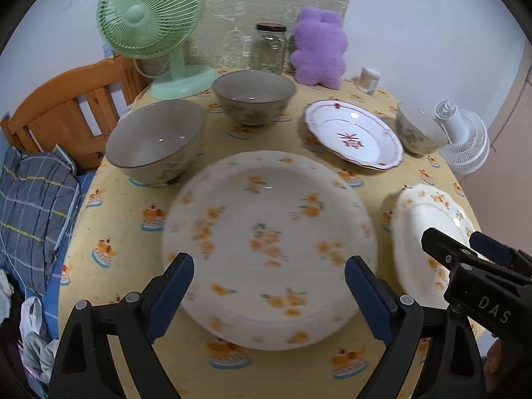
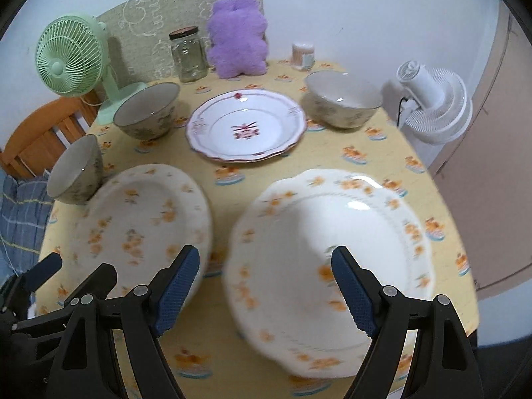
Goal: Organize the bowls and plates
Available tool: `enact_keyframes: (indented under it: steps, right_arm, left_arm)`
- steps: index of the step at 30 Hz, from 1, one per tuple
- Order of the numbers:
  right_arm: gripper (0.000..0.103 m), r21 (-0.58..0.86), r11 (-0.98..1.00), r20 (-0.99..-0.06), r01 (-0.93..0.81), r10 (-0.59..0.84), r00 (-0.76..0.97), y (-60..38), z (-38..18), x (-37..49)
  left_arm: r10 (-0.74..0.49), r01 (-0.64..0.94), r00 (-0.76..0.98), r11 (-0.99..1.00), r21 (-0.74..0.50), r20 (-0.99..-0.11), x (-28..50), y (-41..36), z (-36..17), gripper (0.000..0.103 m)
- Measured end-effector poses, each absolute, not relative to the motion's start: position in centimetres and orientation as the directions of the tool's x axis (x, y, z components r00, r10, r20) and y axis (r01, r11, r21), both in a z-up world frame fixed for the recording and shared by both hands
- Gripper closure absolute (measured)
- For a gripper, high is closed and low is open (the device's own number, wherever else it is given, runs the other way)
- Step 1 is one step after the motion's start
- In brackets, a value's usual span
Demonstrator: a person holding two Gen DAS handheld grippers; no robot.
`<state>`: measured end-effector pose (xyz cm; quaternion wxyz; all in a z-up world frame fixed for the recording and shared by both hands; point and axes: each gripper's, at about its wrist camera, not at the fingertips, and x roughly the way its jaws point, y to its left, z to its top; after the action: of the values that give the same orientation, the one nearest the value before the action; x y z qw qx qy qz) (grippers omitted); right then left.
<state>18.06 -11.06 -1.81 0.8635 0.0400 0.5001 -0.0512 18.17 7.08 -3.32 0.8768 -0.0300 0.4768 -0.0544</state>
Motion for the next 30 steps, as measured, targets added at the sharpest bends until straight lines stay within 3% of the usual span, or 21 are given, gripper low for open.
enact_keyframes:
  steps: [12,20,30]
  right_arm:
    - [0.019,-0.012,0.998,-0.882,0.06,-0.039,0.47,-5.7,-3.3,22.1]
    - [0.019,0.003,1.0,-0.895,-0.007,0.006,0.445,-4.6,-6.2,26.4]
    - [0.033,0.032,0.998,-0.923,-0.045,0.047,0.382,-3.7,-9.1,28.4]
  left_arm:
    - [-0.068,-0.012,0.541,0.996,-0.089,-0.838,22.1,12.0,-4.9,0.012]
    - [-0.013,-0.036,0.497,0.999,-0.036,-0.867,24.9,12.3,-7.5,0.019]
    - [0.013,-0.051,0.45,0.999,-0.011,-0.893,25.9,11.5,-9.5,0.033]
